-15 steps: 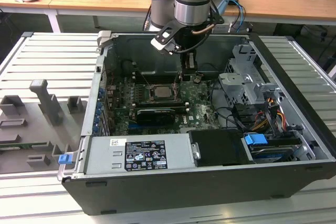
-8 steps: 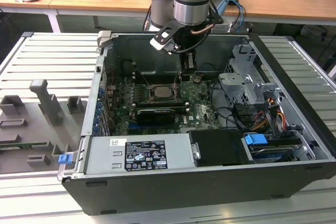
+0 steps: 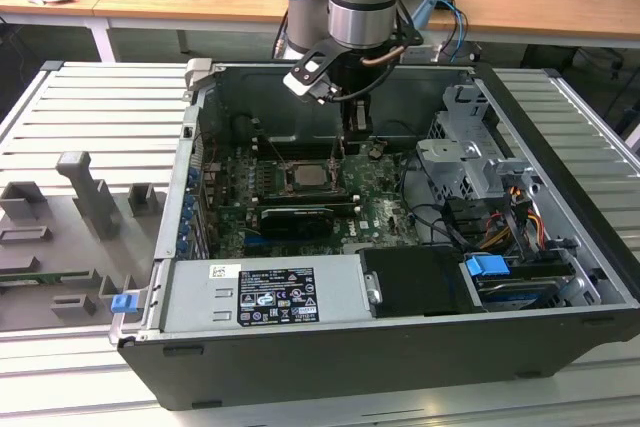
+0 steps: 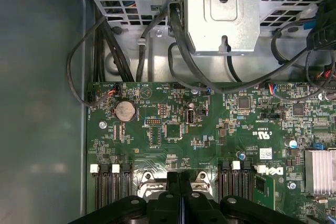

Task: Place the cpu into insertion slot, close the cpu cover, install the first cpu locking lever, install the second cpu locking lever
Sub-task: 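Close the cpu cover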

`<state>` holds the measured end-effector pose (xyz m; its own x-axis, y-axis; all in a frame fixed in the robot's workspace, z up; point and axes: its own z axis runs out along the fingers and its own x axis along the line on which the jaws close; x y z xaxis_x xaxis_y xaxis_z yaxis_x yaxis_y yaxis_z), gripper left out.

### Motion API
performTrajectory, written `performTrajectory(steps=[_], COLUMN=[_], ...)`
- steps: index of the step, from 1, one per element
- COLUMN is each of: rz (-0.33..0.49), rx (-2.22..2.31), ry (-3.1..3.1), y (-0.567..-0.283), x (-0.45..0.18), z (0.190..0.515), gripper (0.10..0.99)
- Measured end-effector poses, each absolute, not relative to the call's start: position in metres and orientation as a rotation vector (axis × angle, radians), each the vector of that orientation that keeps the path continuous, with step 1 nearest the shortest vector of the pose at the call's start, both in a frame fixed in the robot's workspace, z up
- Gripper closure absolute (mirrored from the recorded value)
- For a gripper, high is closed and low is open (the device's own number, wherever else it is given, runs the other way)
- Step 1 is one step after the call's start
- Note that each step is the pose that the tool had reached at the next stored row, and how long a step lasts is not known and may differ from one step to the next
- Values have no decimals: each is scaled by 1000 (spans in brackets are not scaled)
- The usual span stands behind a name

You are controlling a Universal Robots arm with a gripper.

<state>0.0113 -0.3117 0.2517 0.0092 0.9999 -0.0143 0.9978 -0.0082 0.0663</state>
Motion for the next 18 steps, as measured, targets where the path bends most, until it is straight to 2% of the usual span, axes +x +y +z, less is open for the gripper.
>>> performTrajectory(steps=[18], rz=[56], rx=[2190], ry=[2171], y=[-312], x=[3], z=[252], gripper=[980])
